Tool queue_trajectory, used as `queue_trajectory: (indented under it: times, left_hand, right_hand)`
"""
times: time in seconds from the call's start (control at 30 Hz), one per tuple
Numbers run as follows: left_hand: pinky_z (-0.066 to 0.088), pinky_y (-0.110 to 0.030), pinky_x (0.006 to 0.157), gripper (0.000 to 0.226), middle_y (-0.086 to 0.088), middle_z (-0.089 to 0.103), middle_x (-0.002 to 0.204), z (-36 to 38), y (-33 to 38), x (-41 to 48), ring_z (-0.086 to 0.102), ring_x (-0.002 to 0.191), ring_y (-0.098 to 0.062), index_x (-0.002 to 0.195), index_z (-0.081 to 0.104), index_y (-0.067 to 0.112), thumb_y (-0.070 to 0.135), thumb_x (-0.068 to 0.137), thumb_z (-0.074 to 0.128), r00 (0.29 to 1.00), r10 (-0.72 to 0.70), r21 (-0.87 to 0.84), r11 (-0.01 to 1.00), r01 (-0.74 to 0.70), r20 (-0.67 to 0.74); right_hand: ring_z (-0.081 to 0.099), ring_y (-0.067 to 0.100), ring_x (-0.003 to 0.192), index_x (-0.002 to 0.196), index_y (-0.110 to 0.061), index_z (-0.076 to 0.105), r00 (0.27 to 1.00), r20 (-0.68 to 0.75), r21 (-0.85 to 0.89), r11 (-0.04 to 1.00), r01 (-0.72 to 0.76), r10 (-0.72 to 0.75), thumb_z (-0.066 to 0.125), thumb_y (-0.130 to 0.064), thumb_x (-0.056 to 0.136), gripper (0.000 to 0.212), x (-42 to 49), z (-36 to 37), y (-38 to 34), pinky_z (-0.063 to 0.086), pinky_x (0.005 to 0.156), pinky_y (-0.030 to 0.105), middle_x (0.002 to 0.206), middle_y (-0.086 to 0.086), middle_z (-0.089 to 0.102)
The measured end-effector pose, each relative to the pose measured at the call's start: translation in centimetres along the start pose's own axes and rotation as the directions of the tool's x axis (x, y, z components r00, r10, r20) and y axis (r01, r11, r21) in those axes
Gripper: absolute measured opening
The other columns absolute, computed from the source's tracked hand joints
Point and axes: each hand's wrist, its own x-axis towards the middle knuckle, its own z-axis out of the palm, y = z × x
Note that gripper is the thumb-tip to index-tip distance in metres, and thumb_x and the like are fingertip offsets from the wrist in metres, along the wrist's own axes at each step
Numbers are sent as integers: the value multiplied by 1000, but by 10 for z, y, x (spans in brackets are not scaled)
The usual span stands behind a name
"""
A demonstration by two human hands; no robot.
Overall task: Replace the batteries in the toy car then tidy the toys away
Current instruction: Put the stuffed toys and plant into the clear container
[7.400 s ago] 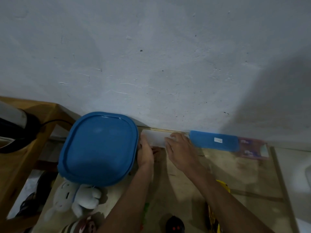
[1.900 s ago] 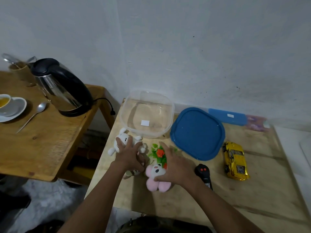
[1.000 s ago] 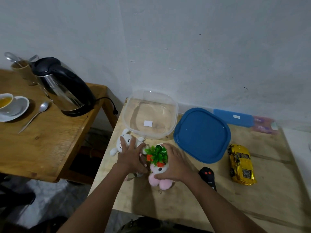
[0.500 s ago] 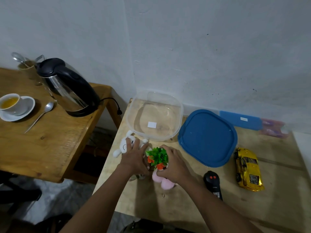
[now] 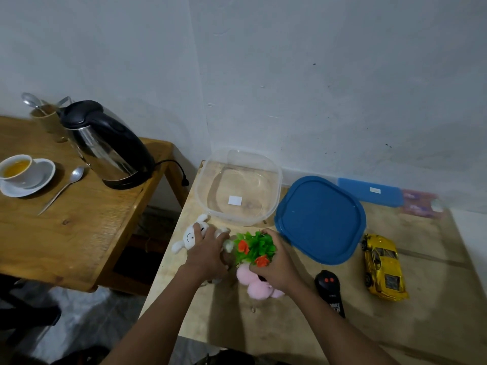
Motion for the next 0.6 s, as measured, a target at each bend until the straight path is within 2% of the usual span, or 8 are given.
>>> queue_trajectory:
  times: [0.1,0.17,0.23,0.3,0.33,0.43,0.5,0.6]
  left_hand:
    - [29,-55,113,88,-2,15,160,-21,1,-10,-23,145,-43,149,28,36,37,74,75,999,-34,-121,992,37,20]
    - [18,-56,116,91,-1,17,156,-44,1,-15,-20,145,-41,146,29,39,39,69,78,997,-69,-177,981,74,33]
    - [21,-54,115,94,1,24,148,-72,4,-21,-11,143,-36,143,30,42,41,63,79,997,-73,-248,965,80,39]
    - [27,-49,110,96,3,28,140,-105,10,-28,0,139,-31,142,31,43,43,58,76,998,-37,-286,957,49,46]
    - [28,-46,109,96,4,29,138,-121,15,-32,4,137,-28,142,32,43,44,56,74,999,-14,-285,958,28,49]
    - [31,-42,106,92,7,31,135,-156,28,-34,8,134,-21,137,36,46,45,52,71,999,45,-303,952,-44,-3]
    - [32,-41,106,91,9,31,134,-167,36,-22,8,133,-20,136,38,46,45,51,71,995,83,-336,937,-97,-57]
    - [28,-39,109,97,5,32,132,-166,49,17,8,134,-26,138,36,44,49,47,69,989,124,-269,953,-142,-84]
  right_hand:
    - [59,-1,108,132,-41,36,1000,-7,146,989,-24,25,79,-6,70,83,-5,-13,-9,49,79,11,119,-14,60]
    - [64,5,99,130,-39,38,1000,-11,205,979,-7,9,78,-8,73,76,-4,-22,-18,51,68,12,113,-10,64]
    - [65,14,100,129,-34,40,999,-47,271,962,23,-11,78,-7,74,72,2,-31,-26,53,71,20,113,-4,65]
    - [65,12,103,132,-29,41,995,-99,311,950,36,-5,78,-5,74,73,13,-40,-36,55,80,31,116,-2,65]
    - [67,9,96,131,-26,42,994,-107,325,945,35,0,78,-6,75,71,20,-44,-43,56,76,31,115,2,65]
    - [65,2,65,125,-14,47,987,-161,322,945,52,1,77,-6,76,58,41,-56,-63,49,49,16,102,13,66]
    - [66,9,77,123,-11,50,970,-242,333,938,92,-9,74,2,76,55,54,-63,-76,52,58,19,100,9,66]
    - [64,20,89,124,-10,49,958,-286,357,929,96,11,75,2,73,59,74,-68,-86,51,69,29,101,9,65]
